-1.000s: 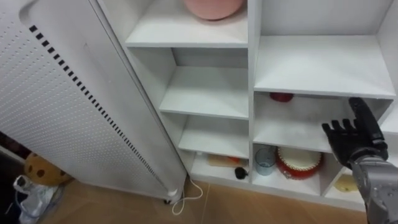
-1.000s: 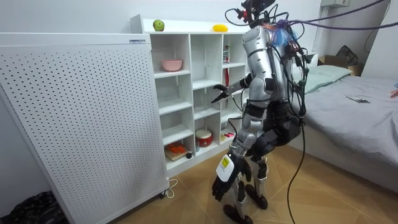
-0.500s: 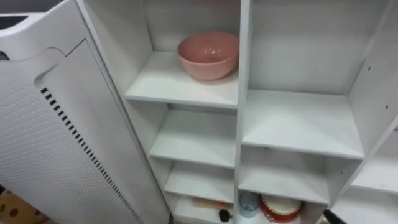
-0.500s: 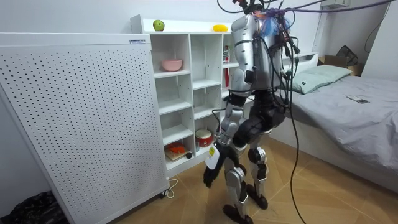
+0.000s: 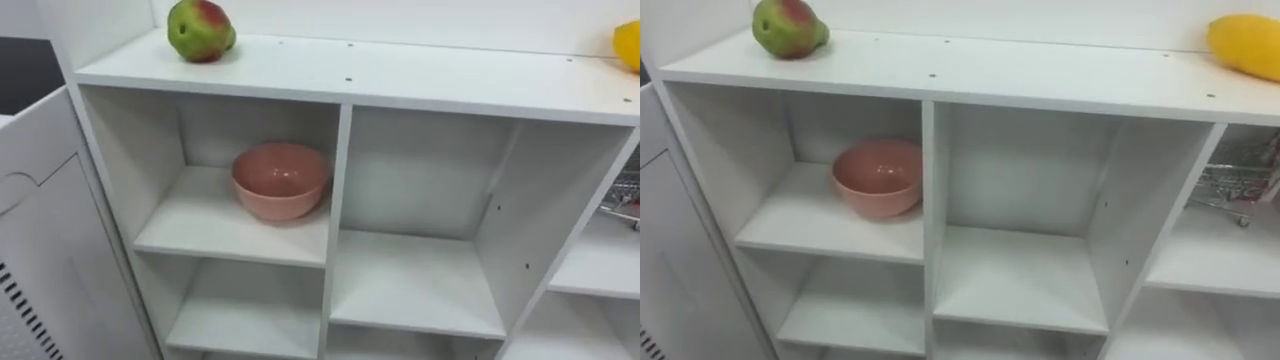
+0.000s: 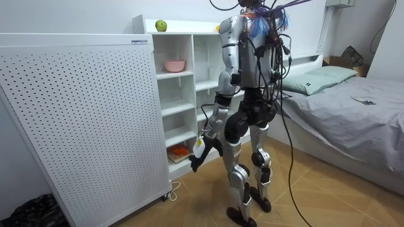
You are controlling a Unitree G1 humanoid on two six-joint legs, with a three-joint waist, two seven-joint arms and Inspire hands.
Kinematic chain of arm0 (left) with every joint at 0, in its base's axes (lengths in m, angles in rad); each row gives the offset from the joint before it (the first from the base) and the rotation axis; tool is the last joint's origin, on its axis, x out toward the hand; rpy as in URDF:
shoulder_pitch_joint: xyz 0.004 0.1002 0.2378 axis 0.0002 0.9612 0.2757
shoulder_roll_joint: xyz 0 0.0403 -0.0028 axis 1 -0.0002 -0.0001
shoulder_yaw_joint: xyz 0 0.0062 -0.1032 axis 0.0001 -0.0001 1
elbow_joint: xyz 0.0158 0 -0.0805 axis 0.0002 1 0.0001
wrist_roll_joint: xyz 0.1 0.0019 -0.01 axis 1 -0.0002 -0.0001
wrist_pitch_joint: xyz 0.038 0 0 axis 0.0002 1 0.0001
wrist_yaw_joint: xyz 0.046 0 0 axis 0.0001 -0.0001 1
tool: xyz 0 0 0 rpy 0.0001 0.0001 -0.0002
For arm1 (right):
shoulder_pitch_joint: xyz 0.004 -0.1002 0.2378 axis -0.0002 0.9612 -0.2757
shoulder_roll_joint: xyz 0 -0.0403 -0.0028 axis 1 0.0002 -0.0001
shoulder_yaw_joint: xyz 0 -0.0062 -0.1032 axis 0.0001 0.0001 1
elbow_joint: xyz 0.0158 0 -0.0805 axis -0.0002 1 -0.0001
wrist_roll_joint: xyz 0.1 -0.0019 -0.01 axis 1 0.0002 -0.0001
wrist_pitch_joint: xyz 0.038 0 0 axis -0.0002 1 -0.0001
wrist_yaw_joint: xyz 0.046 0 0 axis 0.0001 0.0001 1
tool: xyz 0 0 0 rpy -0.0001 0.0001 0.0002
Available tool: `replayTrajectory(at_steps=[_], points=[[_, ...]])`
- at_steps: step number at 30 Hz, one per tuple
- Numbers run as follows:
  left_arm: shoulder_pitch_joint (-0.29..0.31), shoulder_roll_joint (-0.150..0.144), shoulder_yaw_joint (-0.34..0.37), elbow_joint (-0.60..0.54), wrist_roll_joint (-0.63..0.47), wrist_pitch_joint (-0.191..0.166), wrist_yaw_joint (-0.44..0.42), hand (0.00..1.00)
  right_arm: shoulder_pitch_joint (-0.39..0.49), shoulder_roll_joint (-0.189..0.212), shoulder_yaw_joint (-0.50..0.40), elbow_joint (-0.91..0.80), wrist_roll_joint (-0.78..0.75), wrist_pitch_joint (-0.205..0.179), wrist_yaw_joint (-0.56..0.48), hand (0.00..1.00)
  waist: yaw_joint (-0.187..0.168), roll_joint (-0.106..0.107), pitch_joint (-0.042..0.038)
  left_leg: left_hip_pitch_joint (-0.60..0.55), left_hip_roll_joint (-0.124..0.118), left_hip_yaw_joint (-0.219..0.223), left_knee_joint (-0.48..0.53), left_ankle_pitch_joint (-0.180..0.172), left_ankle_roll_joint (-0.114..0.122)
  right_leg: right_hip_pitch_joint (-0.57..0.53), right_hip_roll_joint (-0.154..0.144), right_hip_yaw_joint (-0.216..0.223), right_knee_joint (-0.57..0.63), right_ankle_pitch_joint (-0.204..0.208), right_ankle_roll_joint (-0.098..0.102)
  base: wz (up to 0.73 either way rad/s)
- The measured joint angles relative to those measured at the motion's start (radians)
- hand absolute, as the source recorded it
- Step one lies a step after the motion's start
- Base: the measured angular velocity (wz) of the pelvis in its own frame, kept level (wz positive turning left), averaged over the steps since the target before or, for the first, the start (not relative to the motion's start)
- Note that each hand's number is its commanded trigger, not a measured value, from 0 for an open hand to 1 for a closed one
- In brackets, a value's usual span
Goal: Arrange fruit in the closet
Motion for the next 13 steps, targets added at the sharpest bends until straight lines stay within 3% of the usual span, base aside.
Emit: replayTrajectory(at_steps=[9,13], points=[[0.033,-0.041,0.104,0.020,0.003,0.010,0.018,0.00,0.079,0.038,-0.019,0.028,-0.143,0.015,0.013,0.00,-0.022,0.007,-0.0023,0.076,-0.001,0.003,-0.016,0.000,0.000,0.072,0.004,0.023,-0.015,0.000,0.000,-0.03],[0.016,-0.053,0.106,0.021,-0.015,0.016,0.006,0.00,0.081,0.040,-0.027,0.027,-0.180,0.014,0.012,0.00,-0.028,0.009,-0.0007,0.073,0.001,0.021,-0.019,0.000,0.000,0.059,0.006,0.043,-0.016,0.002,0.003,-0.06]])
